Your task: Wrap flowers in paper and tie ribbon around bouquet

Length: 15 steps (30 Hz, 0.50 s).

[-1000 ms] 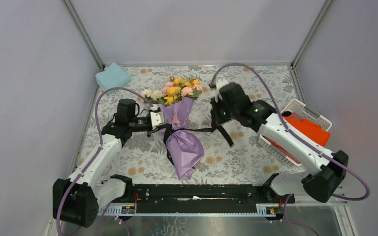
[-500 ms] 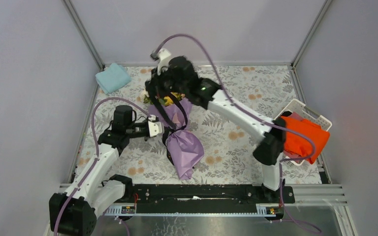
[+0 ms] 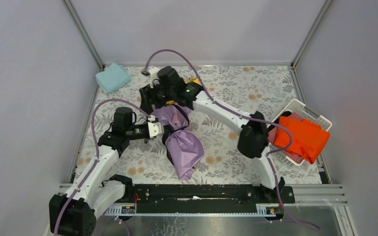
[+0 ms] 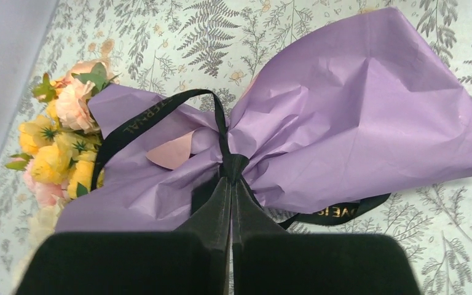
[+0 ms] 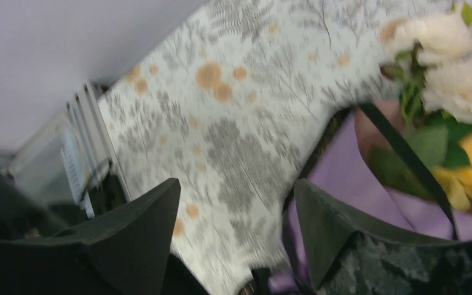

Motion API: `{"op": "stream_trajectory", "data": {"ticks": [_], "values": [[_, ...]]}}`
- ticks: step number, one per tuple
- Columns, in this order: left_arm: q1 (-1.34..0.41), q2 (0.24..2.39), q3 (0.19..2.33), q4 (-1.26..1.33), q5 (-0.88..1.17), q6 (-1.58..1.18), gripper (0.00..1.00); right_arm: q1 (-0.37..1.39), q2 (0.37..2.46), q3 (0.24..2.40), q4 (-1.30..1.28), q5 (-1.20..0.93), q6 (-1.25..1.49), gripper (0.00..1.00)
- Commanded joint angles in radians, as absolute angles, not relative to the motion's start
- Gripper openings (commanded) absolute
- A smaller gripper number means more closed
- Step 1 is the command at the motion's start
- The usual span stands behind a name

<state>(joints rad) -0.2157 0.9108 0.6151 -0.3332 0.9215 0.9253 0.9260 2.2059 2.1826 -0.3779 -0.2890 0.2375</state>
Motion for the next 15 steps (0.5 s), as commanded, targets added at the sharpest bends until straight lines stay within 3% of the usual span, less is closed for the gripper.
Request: {"op": "stream_trajectory", "data": {"ticks": [1, 5, 8, 15], "values": [[-0.219, 0.922, 0.623, -0.239, 0.931, 0.753, 0.00, 0.778, 1.870, 1.789, -0.175, -0.490, 0.112, 0.77], [-0.217, 0.936, 0.621, -0.212, 0.929, 0.700, 0.00, 0.774, 1.627, 1.294, 0.200, -0.667, -0.213, 0.77], [-0.216, 0.946, 0.621, -0.210, 0.929, 0.701, 0.00, 0.776, 1.578, 1.040, 0.496, -0.841, -0.312, 0.73], [-0.216, 0.952, 0.635, -0.229, 0.927, 0.716, 0.00, 0.793, 1.676, 0.992, 0.697, -0.791, -0.341, 0.65]]}}
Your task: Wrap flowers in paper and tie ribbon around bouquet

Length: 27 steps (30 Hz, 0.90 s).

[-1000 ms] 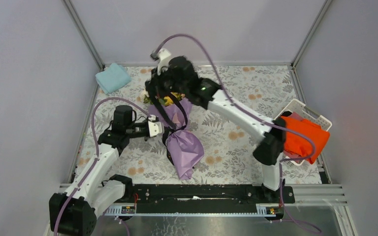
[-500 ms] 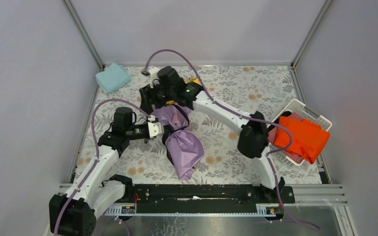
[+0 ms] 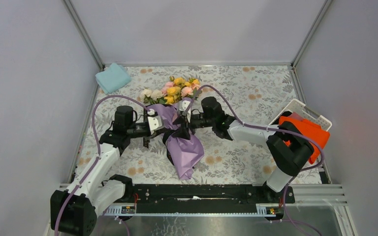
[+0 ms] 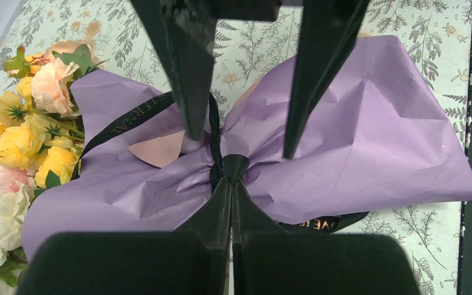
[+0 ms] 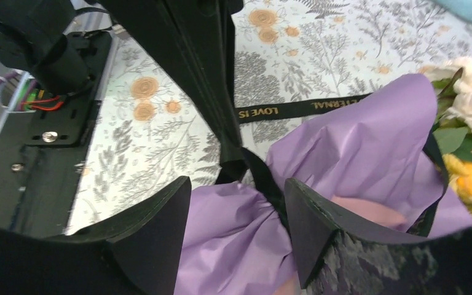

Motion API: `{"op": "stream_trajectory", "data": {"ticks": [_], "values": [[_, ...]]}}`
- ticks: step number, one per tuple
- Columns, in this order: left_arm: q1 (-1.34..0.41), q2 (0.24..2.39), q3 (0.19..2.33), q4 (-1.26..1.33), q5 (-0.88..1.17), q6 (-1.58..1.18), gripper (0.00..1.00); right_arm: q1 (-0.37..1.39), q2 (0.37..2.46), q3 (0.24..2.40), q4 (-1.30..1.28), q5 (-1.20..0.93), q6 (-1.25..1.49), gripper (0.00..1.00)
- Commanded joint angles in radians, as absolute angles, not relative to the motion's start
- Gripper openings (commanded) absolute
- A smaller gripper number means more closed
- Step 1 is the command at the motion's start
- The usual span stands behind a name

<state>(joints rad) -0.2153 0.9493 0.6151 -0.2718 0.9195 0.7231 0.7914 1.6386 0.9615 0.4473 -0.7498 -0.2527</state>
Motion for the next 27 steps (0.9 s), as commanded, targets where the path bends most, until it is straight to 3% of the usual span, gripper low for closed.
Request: {"op": "stream_trajectory", "data": {"ticks": [1, 8, 12, 16, 17, 18, 19, 20, 21, 23, 27], "values": [[-0.216, 0.953, 0.637, -0.233, 0.926, 0.719, 0.00, 0.797, 1.693, 1.002, 0.700, -0.791, -0.344, 0.62], [-0.216, 0.964, 0.641, -0.233, 0.921, 0.726, 0.00, 0.820, 1.753, 1.023, 0.724, -0.800, -0.324, 0.35], [-0.215, 0.972, 0.645, -0.237, 0.919, 0.735, 0.00, 0.821, 1.754, 1.026, 0.706, -0.816, -0.324, 0.28], [-0.214, 0.979, 0.648, -0.228, 0.910, 0.722, 0.00, 0.821, 1.754, 1.035, 0.697, -0.842, -0.322, 0.00], [-0.214, 0.983, 0.653, -0.227, 0.898, 0.709, 0.00, 0.822, 1.752, 1.033, 0.704, -0.840, -0.305, 0.00], [-0.215, 0.986, 0.659, -0.217, 0.868, 0.670, 0.05, 0.822, 1.749, 1.034, 0.705, -0.828, -0.288, 0.00], [-0.215, 0.990, 0.670, -0.200, 0.819, 0.606, 0.41, 0.820, 1.747, 1.035, 0.696, -0.810, -0.278, 0.00], [-0.213, 0.997, 0.693, -0.203, 0.750, 0.545, 0.69, 0.819, 1.745, 1.035, 0.683, -0.794, -0.276, 0.00], [-0.206, 1.009, 0.731, -0.237, 0.690, 0.521, 0.89, 0.819, 1.743, 1.034, 0.668, -0.771, -0.279, 0.00], [-0.184, 1.027, 0.818, -0.339, 0.579, 0.542, 0.97, 0.819, 1.740, 1.029, 0.647, -0.742, -0.290, 0.00], [-0.102, 1.167, 1.046, -0.654, 0.432, 0.702, 0.94, 0.819, 1.742, 1.027, 0.635, -0.729, -0.294, 0.00]]}}
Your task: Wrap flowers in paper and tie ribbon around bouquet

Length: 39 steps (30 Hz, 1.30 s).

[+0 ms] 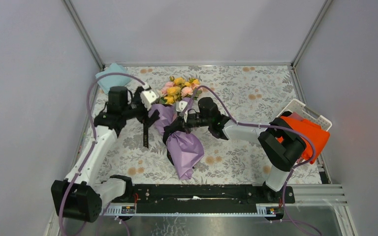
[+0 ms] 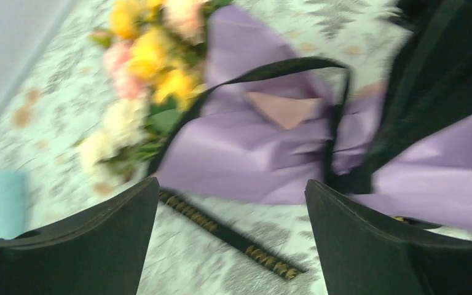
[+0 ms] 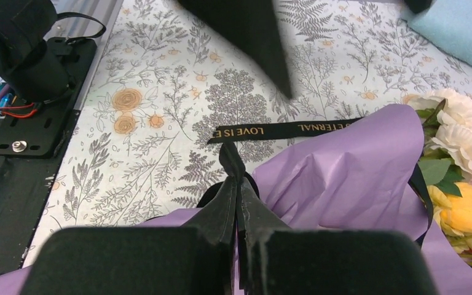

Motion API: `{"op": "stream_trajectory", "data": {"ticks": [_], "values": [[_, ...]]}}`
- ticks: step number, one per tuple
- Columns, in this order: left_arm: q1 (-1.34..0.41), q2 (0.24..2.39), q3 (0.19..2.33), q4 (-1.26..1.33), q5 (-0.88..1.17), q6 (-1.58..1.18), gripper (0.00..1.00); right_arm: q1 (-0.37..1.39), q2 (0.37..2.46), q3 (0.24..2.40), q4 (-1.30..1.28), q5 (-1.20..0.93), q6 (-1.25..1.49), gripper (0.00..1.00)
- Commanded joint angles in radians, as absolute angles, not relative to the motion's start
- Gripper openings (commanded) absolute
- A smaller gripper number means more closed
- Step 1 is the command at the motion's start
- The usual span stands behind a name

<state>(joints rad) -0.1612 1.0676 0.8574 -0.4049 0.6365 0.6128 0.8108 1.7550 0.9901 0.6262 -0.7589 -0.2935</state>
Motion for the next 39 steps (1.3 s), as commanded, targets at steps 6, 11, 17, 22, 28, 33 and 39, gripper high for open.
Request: {"op": "stream_trajectory", "data": {"ticks": [6, 11, 17, 22, 28, 33, 39], "values": [[0.060, 1.578, 1.367, -0.950, 0.361, 0.868, 0.52, 0.818, 1.752, 1.038, 0.631, -0.730, -0.306, 0.00], [0.098, 1.790, 1.420, -0.787, 0.438, 0.918, 0.51, 0.818, 1.741, 1.042, 0.593, -0.719, -0.334, 0.00], [0.095, 1.892, 1.349, -0.446, 0.465, 0.924, 0.59, 0.818, 1.713, 1.019, 0.588, -0.691, -0.337, 0.00], [0.088, 1.982, 1.389, -0.440, 0.474, 0.911, 0.57, 0.819, 1.690, 1.005, 0.582, -0.664, -0.339, 0.00], [0.057, 2.009, 1.384, -0.443, 0.498, 0.911, 0.48, 0.819, 1.686, 1.009, 0.569, -0.640, -0.335, 0.00], [0.050, 2.021, 1.395, -0.439, 0.503, 0.865, 0.42, 0.819, 1.687, 1.015, 0.557, -0.634, -0.330, 0.00], [0.054, 2.017, 1.378, -0.491, 0.542, 0.919, 0.36, 0.819, 1.681, 1.018, 0.539, -0.628, -0.333, 0.00]]}}
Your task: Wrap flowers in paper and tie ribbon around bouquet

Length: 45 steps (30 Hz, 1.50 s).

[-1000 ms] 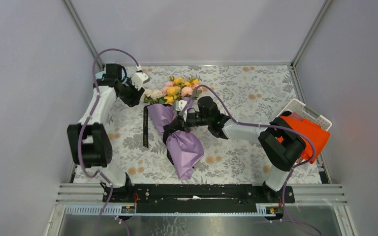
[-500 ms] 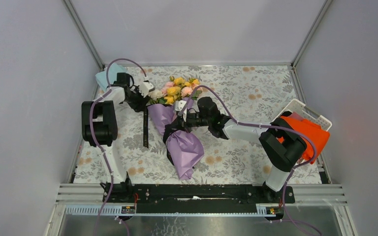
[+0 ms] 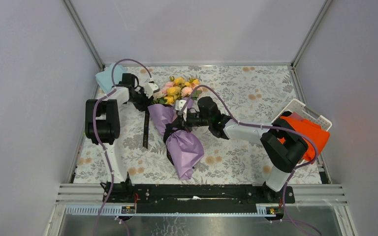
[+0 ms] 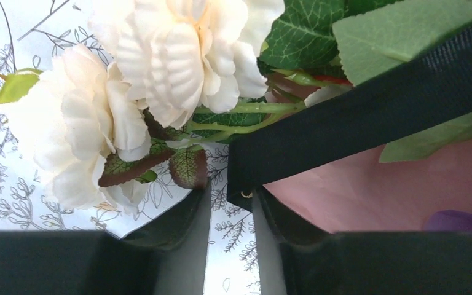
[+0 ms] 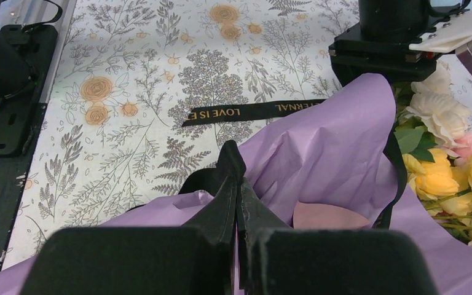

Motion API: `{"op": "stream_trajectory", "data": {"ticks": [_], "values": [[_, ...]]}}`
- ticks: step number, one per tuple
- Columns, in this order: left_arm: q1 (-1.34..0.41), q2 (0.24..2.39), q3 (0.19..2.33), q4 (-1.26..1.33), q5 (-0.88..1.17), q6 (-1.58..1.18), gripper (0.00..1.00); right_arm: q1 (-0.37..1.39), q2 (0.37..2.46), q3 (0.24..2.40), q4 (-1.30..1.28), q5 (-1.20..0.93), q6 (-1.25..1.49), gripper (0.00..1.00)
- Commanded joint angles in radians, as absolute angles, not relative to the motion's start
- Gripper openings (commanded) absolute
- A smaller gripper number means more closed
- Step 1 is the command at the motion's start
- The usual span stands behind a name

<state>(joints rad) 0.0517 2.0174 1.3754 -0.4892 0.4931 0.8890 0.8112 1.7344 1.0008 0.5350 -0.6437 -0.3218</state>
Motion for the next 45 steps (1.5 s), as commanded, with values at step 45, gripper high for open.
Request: {"op": "stream_trajectory", "data": {"ticks": [45], "values": [[-0.724, 1.300, 1.167, -1.254, 0.520, 0.952, 0.00, 0.811, 1.720, 1.047, 0.614, -0.517, -0.086, 0.00]]}}
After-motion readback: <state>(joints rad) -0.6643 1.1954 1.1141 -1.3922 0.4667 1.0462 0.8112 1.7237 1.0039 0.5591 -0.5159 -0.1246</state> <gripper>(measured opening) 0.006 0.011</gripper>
